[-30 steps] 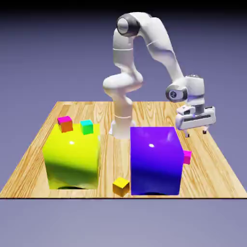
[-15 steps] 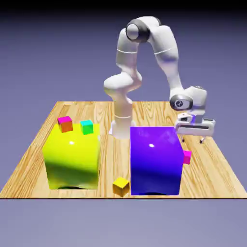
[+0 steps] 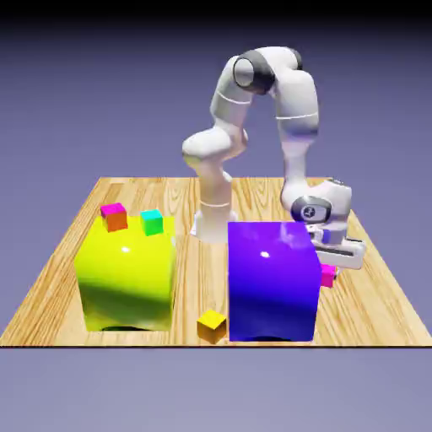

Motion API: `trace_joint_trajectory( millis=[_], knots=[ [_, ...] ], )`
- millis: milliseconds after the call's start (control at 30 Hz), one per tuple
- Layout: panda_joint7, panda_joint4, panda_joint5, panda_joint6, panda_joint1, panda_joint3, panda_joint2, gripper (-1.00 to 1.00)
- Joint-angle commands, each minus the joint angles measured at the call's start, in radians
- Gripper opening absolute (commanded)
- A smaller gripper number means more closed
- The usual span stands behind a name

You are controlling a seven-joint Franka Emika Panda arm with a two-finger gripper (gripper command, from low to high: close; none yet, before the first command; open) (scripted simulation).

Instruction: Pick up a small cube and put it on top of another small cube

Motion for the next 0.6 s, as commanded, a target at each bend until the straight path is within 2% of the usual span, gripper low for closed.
trace_joint_trajectory(
  millis=[0,167,567],
  knots=[
    [-0.035,-0.014,0.042,-0.023,-0.014,0.024,-0.036,-1.0],
    [-0.167,-0.053,0.149,-0.091,-0.063,0.076,-0.128,-1.0],
    [-0.689,0.136,0.274,-0.288,-0.174,0.201,-0.141,-1.0]
  ],
)
